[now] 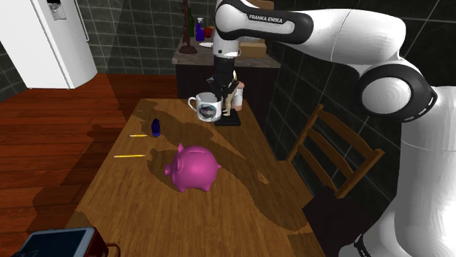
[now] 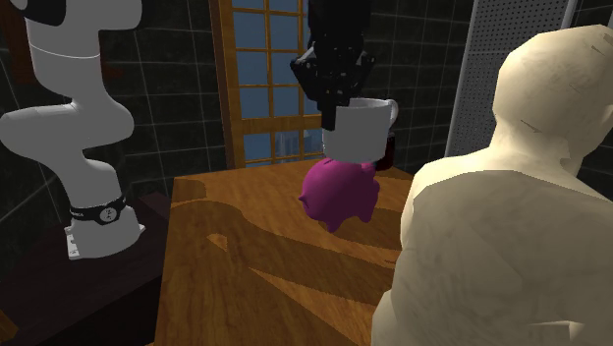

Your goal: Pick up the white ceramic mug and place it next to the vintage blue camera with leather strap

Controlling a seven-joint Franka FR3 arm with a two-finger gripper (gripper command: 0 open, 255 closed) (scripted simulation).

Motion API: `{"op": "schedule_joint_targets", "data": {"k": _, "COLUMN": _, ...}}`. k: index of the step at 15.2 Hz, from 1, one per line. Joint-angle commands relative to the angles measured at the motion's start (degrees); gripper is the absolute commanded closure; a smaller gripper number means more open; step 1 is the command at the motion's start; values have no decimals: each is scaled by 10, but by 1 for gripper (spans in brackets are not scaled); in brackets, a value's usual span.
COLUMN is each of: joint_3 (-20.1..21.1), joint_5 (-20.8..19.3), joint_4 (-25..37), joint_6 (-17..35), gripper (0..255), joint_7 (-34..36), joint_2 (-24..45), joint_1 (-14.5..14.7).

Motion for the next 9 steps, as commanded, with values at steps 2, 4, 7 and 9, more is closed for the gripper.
{"op": "schedule_joint_targets", "data": {"k": 2, "joint_3": 0, "joint_5": -1, "joint_4": 43, "joint_6": -30, "gripper": 255, "joint_7": 3, "joint_2": 13, "joint_1": 1}}
{"op": "schedule_joint_targets", "data": {"k": 4, "joint_3": 6, "joint_5": 2, "joint_4": -16, "joint_6": -7, "gripper": 255, "joint_7": 20, "joint_2": -25, "joint_1": 13}}
{"op": "schedule_joint_targets", "data": {"k": 7, "joint_3": 17, "joint_5": 6, "joint_4": -85, "joint_6": 20, "gripper": 255, "joint_7": 48, "joint_2": -71, "joint_1": 30}}
{"op": "schedule_joint_targets", "data": {"k": 9, "joint_3": 24, "joint_5": 9, "joint_4": -123, "joint_6": 34, "gripper": 255, "joint_7": 67, "joint_2": -97, "joint_1": 42}}
